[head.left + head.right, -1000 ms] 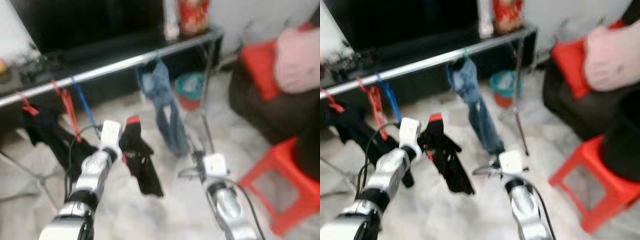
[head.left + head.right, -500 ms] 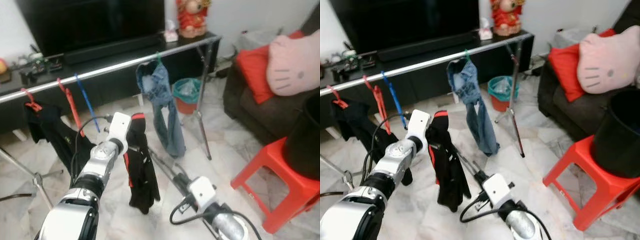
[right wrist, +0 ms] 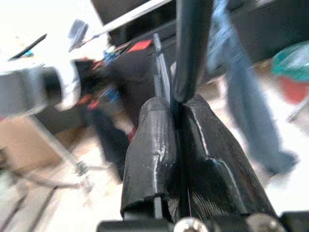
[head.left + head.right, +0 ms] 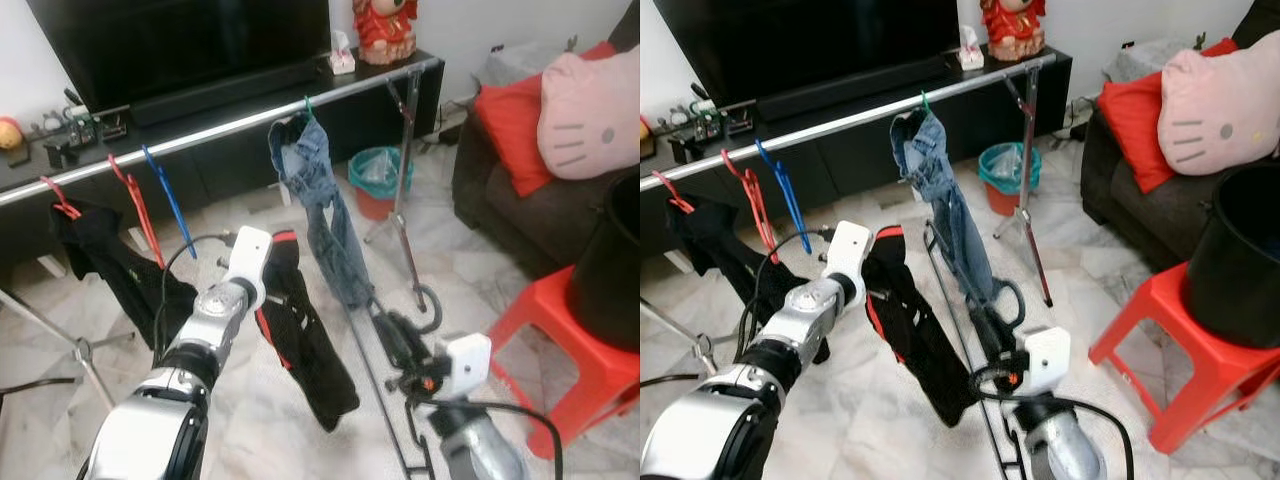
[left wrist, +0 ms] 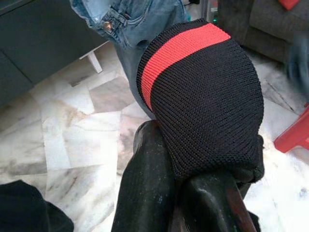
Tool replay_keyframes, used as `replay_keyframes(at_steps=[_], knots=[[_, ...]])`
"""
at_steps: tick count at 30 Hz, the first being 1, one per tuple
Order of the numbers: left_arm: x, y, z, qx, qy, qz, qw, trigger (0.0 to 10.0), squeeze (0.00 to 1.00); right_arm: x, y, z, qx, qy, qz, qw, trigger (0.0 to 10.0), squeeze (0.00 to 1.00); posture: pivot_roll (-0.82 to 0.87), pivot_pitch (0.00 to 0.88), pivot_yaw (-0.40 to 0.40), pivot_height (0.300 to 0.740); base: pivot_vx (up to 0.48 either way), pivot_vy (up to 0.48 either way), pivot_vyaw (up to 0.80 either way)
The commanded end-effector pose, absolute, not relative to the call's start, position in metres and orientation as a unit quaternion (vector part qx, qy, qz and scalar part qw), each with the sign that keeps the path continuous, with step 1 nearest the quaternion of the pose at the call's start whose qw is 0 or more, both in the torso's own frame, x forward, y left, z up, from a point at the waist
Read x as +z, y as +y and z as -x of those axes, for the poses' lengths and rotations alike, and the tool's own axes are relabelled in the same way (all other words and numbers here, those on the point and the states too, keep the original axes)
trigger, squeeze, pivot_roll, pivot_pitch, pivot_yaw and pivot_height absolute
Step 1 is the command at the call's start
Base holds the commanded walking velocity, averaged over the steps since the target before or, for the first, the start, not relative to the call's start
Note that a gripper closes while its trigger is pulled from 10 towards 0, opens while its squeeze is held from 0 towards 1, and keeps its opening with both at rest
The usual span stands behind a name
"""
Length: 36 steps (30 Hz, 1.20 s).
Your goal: Hang hanger
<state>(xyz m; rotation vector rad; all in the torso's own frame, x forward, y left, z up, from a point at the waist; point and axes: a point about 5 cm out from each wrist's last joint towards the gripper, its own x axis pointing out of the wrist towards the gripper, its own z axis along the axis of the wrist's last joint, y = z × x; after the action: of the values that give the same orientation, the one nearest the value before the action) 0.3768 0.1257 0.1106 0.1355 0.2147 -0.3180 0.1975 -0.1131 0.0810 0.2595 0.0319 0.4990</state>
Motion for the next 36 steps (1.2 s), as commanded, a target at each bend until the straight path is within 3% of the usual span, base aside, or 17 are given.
replay_keyframes(at_steps=[1,6,11,15,22,26,36], knots=[[0.118,0.137,-0.382,-0.138,0.103,-0.074,0.982,10.0,0.0,0.087,-0.105,-0.189,0.28,0.021,-0.131,0.951,10.0,0.0,0.06,0.028,0.146,0.74,0.0,0.0,0.0],[0.122,0.139,-0.384,-0.128,0.099,-0.071,0.984,10.0,0.0,0.082,-0.117,-0.174,0.284,0.059,-0.112,0.95,10.0,0.0,0.05,0.034,0.151,0.74,0.0,0.0,0.0],[0.123,0.139,-0.385,-0.129,0.1,-0.051,0.985,10.0,0.0,0.066,-0.141,-0.165,0.248,0.121,0.003,0.961,10.0,0.0,0.04,0.037,0.154,0.74,0.0,0.0,0.0],[0.122,0.138,-0.384,-0.146,0.102,-0.026,0.984,10.0,0.0,0.062,-0.138,-0.17,0.244,0.127,0.03,0.961,10.0,0.0,0.05,0.042,0.156,0.74,0.0,0.0,0.0],[0.127,0.127,-0.384,-0.199,0.106,0.011,0.974,10.0,0.0,0.055,-0.13,-0.178,0.239,0.123,0.019,0.963,10.0,0.0,0.06,0.04,0.159,0.74,0.0,0.0,0.0],[0.129,0.119,-0.385,-0.211,0.107,0.019,0.971,10.0,0.0,0.055,-0.117,-0.173,0.304,0.126,-0.021,0.944,10.0,0.0,0.06,0.044,0.159,0.74,0.0,0.0,0.0],[0.13,0.109,-0.383,-0.236,0.107,0.029,0.965,10.0,0.0,0.047,-0.118,-0.182,0.301,0.13,-0.016,0.945,10.0,0.0,0.06,0.041,0.16,0.74,0.0,0.0,0.0]])
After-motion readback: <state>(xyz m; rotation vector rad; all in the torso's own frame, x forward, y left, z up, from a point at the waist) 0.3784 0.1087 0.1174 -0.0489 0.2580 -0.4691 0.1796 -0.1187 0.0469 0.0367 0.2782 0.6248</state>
